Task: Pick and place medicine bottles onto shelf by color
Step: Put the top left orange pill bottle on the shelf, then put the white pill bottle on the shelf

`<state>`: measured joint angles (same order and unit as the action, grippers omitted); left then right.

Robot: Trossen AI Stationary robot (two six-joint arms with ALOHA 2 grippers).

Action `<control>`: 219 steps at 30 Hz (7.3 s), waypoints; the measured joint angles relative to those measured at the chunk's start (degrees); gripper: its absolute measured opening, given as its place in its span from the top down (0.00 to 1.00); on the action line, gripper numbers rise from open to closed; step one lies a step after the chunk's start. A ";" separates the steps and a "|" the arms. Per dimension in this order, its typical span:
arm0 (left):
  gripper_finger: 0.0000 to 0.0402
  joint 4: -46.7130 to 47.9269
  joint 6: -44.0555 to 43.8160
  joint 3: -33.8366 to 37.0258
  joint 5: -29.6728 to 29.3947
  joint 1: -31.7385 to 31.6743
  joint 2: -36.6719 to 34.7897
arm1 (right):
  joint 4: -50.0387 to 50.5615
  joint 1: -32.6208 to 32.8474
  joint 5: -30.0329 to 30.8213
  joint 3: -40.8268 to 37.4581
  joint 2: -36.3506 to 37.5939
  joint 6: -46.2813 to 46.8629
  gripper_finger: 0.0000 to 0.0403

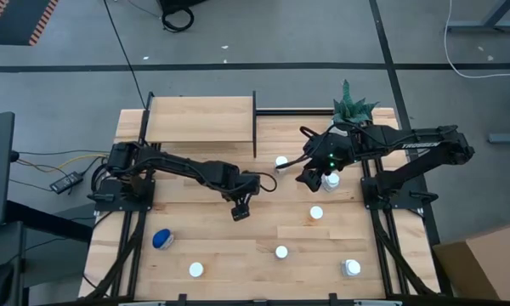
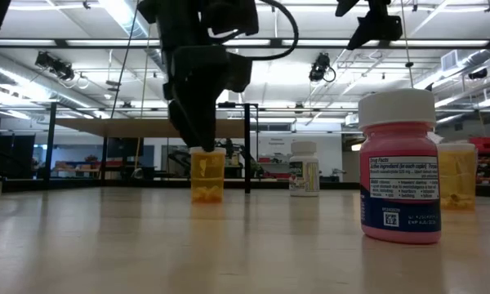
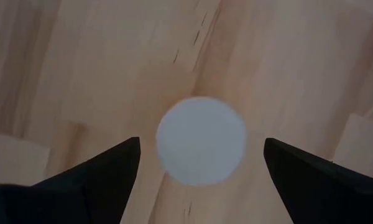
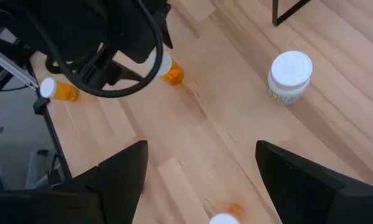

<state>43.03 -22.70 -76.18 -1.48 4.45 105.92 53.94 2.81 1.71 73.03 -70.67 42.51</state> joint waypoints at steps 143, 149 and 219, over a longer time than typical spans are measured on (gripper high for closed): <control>0.43 39.92 12.36 -20.94 -8.80 -69.31 -15.08 | -3.15 -0.02 14.77 -0.04 -0.04 -2.46 0.24; 0.43 38.76 10.31 -20.94 -8.76 -69.26 -15.08 | -3.15 -0.02 14.82 -0.04 -0.04 -3.51 0.24; 0.34 37.44 12.85 -20.92 -5.98 -72.13 -11.43 | -3.13 0.00 14.74 -0.04 -0.04 -3.05 0.24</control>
<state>80.47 -9.84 -97.10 -7.46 -67.68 94.49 50.81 2.81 16.45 72.99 -70.72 39.46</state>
